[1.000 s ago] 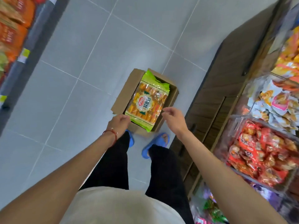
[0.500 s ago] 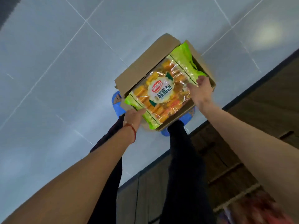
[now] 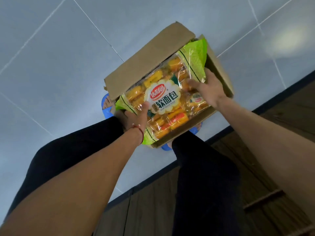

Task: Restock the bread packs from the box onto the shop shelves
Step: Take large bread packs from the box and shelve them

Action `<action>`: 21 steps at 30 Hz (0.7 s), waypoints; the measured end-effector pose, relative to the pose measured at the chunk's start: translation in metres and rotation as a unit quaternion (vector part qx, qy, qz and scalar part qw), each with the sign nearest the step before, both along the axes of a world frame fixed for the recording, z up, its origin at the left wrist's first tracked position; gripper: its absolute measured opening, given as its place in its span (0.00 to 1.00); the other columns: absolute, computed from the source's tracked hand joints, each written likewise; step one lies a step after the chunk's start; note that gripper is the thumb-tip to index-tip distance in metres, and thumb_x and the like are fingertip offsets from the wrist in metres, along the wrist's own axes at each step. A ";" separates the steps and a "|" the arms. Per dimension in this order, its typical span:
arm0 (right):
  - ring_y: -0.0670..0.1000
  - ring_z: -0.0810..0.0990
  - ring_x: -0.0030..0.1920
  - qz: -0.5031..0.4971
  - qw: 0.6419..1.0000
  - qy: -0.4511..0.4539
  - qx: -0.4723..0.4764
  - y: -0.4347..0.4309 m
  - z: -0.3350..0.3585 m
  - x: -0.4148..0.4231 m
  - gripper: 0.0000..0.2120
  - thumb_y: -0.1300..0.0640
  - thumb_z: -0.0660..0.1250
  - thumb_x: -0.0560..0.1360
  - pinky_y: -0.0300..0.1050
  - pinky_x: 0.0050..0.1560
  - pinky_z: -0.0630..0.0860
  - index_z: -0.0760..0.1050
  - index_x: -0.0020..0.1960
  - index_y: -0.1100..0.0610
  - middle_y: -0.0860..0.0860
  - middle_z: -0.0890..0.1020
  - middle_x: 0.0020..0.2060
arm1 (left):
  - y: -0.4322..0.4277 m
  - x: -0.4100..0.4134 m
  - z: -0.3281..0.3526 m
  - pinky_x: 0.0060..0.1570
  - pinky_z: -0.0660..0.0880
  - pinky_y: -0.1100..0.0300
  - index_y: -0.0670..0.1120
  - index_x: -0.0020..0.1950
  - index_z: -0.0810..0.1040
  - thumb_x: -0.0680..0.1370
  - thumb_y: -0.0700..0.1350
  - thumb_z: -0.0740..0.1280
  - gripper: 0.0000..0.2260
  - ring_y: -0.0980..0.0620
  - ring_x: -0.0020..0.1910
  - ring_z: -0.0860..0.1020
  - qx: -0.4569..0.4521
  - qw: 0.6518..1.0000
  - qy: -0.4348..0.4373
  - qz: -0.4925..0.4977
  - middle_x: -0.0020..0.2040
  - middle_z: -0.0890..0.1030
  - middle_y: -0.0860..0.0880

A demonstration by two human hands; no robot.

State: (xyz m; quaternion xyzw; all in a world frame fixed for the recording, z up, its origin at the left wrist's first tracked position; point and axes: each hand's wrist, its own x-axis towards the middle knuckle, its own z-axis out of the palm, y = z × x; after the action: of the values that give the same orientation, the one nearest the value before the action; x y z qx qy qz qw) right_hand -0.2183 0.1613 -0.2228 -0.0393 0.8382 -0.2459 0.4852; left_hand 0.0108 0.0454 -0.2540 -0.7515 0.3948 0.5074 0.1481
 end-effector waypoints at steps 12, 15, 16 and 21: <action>0.56 0.71 0.75 -0.171 0.983 -0.064 -0.024 0.002 0.132 0.050 0.56 0.35 0.81 0.62 0.68 0.75 0.67 0.57 0.82 0.46 0.47 0.71 0.77 | -0.067 0.014 0.141 0.62 0.74 0.42 0.56 0.71 0.64 0.62 0.68 0.70 0.40 0.43 0.62 0.77 -0.026 0.995 0.092 -0.032 0.65 0.78 0.49; 0.58 0.78 0.69 -0.197 0.978 -0.062 -0.027 -0.011 0.183 0.067 0.56 0.33 0.82 0.58 0.67 0.68 0.75 0.61 0.79 0.48 0.50 0.75 0.73 | -0.102 0.030 0.197 0.59 0.76 0.44 0.57 0.60 0.72 0.69 0.64 0.70 0.23 0.48 0.55 0.81 -0.076 0.986 0.133 -0.059 0.53 0.82 0.54; 0.58 0.82 0.64 -0.206 0.976 -0.062 -0.039 -0.019 0.202 0.073 0.53 0.34 0.82 0.59 0.65 0.64 0.78 0.63 0.76 0.49 0.50 0.79 0.68 | -0.117 0.037 0.221 0.60 0.76 0.44 0.58 0.61 0.73 0.71 0.65 0.68 0.22 0.48 0.55 0.81 -0.087 0.983 0.147 -0.070 0.54 0.83 0.54; 0.58 0.76 0.71 -0.224 0.968 -0.081 -0.083 -0.060 0.276 0.108 0.60 0.31 0.81 0.59 0.66 0.72 0.71 0.53 0.81 0.44 0.50 0.71 0.76 | -0.180 0.059 0.311 0.59 0.77 0.42 0.59 0.67 0.71 0.72 0.67 0.67 0.25 0.48 0.58 0.81 -0.093 0.967 0.208 -0.115 0.60 0.81 0.53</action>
State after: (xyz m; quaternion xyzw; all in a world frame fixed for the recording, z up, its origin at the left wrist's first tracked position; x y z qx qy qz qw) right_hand -0.1105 0.1011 0.0529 0.1295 0.7601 -0.4190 0.4795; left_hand 0.0695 -0.1350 0.0568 -0.5890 0.5463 0.5935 0.0499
